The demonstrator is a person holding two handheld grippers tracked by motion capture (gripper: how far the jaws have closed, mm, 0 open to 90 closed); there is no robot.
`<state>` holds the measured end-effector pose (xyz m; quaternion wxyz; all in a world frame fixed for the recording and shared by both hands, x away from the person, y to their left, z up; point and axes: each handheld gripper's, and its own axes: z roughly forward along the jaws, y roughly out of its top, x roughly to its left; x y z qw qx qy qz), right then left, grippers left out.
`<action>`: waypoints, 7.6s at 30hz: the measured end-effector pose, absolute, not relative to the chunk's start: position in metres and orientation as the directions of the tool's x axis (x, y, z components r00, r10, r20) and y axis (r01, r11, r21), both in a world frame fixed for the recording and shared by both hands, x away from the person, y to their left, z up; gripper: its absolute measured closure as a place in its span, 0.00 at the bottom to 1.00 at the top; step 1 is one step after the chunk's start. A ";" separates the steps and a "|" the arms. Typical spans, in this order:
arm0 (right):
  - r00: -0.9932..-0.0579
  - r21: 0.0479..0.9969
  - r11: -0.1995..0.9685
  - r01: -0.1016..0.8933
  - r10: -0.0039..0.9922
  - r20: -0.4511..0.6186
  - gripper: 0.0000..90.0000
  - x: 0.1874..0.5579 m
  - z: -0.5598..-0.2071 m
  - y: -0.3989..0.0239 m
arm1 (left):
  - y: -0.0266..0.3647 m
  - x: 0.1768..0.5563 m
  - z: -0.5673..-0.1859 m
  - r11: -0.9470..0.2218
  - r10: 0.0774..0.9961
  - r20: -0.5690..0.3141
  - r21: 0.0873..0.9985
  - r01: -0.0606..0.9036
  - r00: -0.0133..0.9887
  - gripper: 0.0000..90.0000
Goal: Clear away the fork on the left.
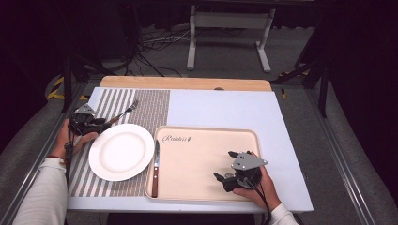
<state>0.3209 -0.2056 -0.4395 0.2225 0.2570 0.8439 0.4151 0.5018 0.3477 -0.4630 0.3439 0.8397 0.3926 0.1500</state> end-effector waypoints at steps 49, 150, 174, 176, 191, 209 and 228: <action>-0.730 0.855 0.481 0.194 0.653 -0.202 0.14 0.313 -0.427 -0.209 | 0.319 0.449 -0.401 -0.345 0.814 0.092 0.871 0.350 0.574 0.85; -0.667 0.881 0.462 0.103 0.689 -0.283 0.14 0.299 -0.404 -0.225 | 0.150 0.322 -0.402 -0.517 0.477 0.149 0.845 0.140 0.866 0.85; -0.688 0.865 0.491 0.100 0.663 -0.297 0.14 0.300 -0.408 -0.220 | 0.106 0.312 -0.438 -0.613 0.401 0.131 0.774 0.159 0.907 0.84; -0.686 0.865 0.491 0.100 0.664 -0.298 0.14 0.299 -0.408 -0.220 | 0.105 0.311 -0.440 -0.630 0.392 0.125 0.759 0.167 0.912 0.84; -0.684 0.862 0.498 0.099 0.663 -0.305 0.15 0.300 -0.409 -0.219 | 0.100 0.309 -0.457 -0.690 0.353 0.076 0.694 0.205 0.932 0.83; -0.677 0.864 0.495 0.091 0.667 -0.311 0.15 0.299 -0.408 -0.221 | 0.093 0.324 -0.433 -0.645 0.295 0.084 0.752 0.134 0.952 0.94; -0.689 0.858 0.500 0.118 0.664 -0.292 0.15 0.297 -0.412 -0.222 | 0.046 0.335 -0.450 -0.731 0.220 0.128 0.678 0.077 0.967 1.00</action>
